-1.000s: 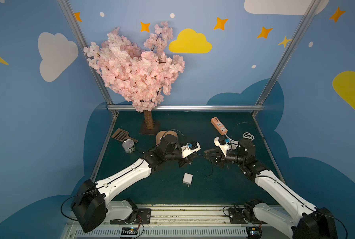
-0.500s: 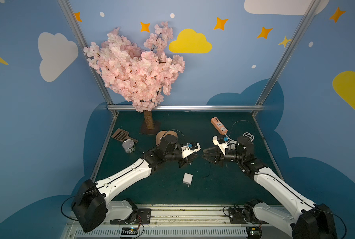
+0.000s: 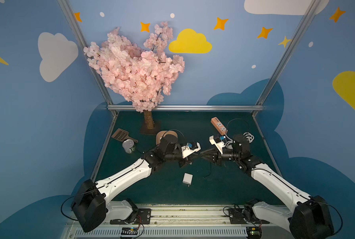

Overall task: Charge the electronic scale
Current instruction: Pick up the charging cable from the center of the board.

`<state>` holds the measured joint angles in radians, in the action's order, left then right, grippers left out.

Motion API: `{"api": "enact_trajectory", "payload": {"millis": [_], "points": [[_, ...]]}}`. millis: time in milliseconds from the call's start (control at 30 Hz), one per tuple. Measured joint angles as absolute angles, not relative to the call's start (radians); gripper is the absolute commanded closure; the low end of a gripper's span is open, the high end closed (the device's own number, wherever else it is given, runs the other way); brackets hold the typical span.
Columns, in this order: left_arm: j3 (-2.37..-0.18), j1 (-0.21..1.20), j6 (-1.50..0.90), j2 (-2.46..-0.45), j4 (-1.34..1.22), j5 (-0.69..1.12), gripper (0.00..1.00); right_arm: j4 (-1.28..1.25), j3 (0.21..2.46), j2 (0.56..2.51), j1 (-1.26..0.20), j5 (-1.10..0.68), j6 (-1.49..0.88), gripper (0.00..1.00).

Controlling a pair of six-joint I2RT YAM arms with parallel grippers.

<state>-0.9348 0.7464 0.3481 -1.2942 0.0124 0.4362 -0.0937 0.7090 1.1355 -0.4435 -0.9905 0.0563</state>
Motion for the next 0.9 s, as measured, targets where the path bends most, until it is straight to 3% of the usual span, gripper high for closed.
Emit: {"api": "enact_trajectory", "payload": {"millis": [33,67,167,267,467,667,900], "points": [[-0.935,0.745,0.344,-1.294,0.012,0.436,0.93,-0.094,0.71,1.136,-0.444,-0.989,0.051,1.0],[-0.935,0.744,0.339,-1.294,0.009,0.436,0.84,-0.097,0.711,1.136,-0.447,-0.987,0.05,1.0],[-0.926,0.743,0.304,-1.291,-0.029,0.43,0.42,-0.11,0.714,1.135,-0.447,-0.973,0.027,1.0],[-0.869,0.724,0.214,-1.262,-0.106,0.434,0.33,-0.153,0.71,1.13,-0.447,-0.955,-0.018,1.0],[-0.738,0.623,-0.084,-1.217,-0.305,0.546,0.31,-0.281,0.634,1.066,-0.447,-0.912,-0.109,1.0],[-0.695,0.614,-0.38,-1.275,-0.555,0.709,0.34,-0.345,0.586,1.009,-0.447,-0.872,-0.155,1.0],[-0.67,0.595,-0.518,-1.296,-0.675,0.776,0.4,-0.377,0.566,0.933,-0.447,-0.833,-0.179,1.0]]}}
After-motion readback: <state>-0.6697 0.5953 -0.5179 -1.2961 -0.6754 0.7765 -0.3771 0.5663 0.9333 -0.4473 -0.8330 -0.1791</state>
